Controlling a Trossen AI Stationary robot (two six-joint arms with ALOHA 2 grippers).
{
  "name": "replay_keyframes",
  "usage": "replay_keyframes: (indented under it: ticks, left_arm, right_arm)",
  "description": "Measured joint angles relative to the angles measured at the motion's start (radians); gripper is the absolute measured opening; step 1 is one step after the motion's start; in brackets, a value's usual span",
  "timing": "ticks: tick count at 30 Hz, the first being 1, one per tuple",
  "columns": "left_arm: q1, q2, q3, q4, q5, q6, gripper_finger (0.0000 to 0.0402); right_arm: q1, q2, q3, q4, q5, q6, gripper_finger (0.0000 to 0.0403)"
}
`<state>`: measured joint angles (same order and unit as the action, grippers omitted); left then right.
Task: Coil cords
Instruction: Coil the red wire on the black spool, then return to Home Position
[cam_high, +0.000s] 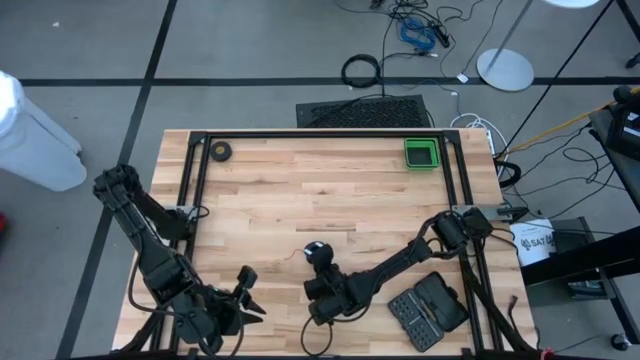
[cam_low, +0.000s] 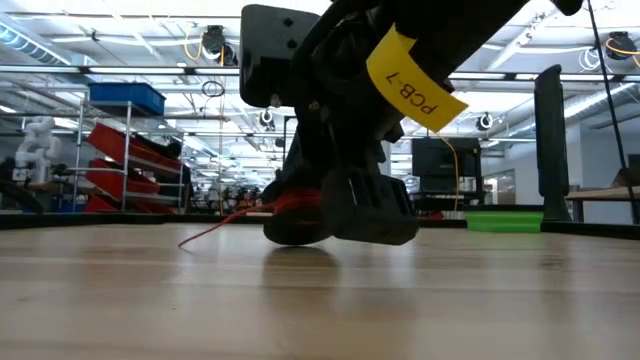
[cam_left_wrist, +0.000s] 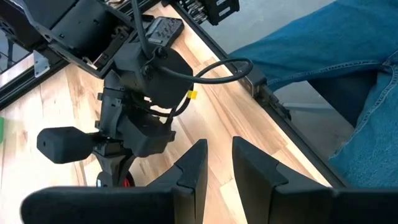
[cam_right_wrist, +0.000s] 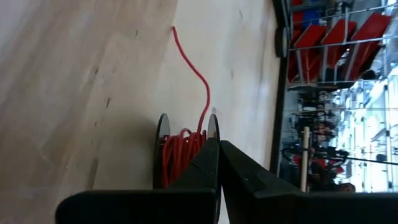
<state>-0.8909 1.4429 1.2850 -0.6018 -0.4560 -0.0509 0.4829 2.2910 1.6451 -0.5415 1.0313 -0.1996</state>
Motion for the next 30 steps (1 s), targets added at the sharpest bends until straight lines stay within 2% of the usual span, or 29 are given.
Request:
replay_keyframes:
  ticks: [5, 14, 22, 26, 30]
  left_arm:
    - [0.000, 0.000, 0.000, 0.000, 0.000, 0.000, 0.0081]
    - [-0.002, 0.000, 0.000, -0.013, 0.000, -0.023, 0.0081]
    - [-0.002, 0.000, 0.000, -0.013, -0.001, -0.022, 0.0081]
    - [-0.002, 0.000, 0.000, -0.013, -0.053, -0.021, 0.0081]
    - [0.006, 0.000, 0.000, -0.010, -0.158, 0.006, 0.0081]
  right_arm:
    - [-0.004, 0.000, 0.000, 0.000, -0.017, 0.012, 0.0024]
    - [0.009, -0.003, 0.000, -0.003, -0.019, 0.067, 0.0088]
    - [0.046, -0.061, 0.000, -0.064, -0.100, 0.155, 0.0126]
    - [0.062, -0.128, 0.000, -0.123, -0.122, 0.220, 0.0129]
    - [0.079, -0.230, 0.000, -0.194, -0.135, 0.328, 0.0124]
